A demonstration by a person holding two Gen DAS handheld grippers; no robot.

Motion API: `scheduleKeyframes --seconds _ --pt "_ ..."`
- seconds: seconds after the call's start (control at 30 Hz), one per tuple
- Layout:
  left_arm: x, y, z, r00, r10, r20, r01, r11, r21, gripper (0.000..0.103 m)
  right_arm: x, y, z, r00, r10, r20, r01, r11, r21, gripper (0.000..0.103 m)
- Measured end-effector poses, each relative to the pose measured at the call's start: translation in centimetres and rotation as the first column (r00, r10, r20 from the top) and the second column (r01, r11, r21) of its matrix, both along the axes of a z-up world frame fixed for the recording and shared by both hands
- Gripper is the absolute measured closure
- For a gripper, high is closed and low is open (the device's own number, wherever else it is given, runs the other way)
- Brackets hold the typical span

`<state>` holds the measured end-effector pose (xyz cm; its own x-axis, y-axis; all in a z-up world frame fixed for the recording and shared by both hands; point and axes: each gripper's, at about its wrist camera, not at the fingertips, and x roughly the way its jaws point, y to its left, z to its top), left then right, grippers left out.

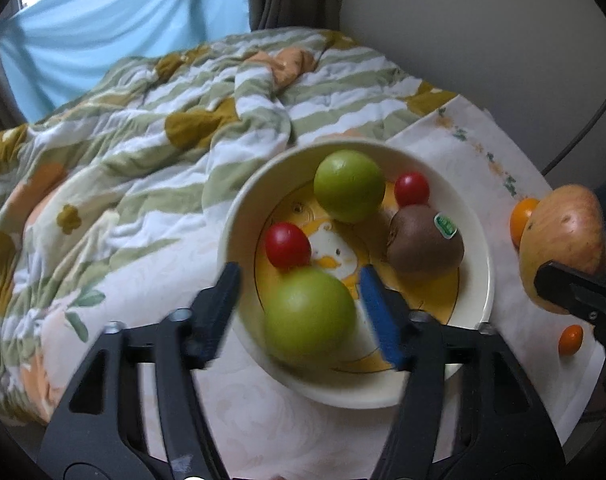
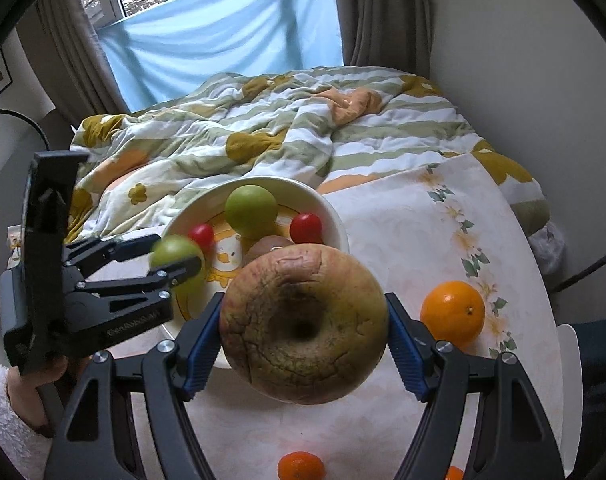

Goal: Organize fruits
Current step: 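Lower the green apple into the duck bowl and open the left tool, then lower the large cracked apple into the bowl and open the right tool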

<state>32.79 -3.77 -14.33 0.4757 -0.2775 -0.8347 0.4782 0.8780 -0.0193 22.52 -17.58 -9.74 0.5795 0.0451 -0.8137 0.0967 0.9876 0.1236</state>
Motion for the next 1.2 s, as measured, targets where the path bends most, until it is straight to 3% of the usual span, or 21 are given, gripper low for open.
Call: scheduleKeyframes --seconds 0.03,0.33,0.87,1.2 --pt "0.0 0.0 0.2 1.0 0.005 0.01 -0.005 1.0 0.006 0.0 -0.1 -0.1 0.0 1.0 -0.006 0.0 0.006 1.0 0.001 0.032" --pt "-1.1 2.2 2.1 0.998 0.054 0.028 -0.053 0.999 -0.002 0.0 -0.4 -0.3 0.8 1.0 -0.004 0.007 0.004 1.0 -0.006 0.032" --pt "-5.6 8.2 4.4 0.974 0.228 0.007 -0.227 0.973 -0.043 0.0 0.3 3.5 1.0 0.982 0.189 0.01 -0.189 0.982 0.022 0.032" --pt "-7.7 10.2 4.1 0.954 0.3 0.006 -0.3 0.953 -0.035 0.0 1.8 4.4 -1.4 0.973 0.23 0.004 -0.23 0.973 0.004 0.032"
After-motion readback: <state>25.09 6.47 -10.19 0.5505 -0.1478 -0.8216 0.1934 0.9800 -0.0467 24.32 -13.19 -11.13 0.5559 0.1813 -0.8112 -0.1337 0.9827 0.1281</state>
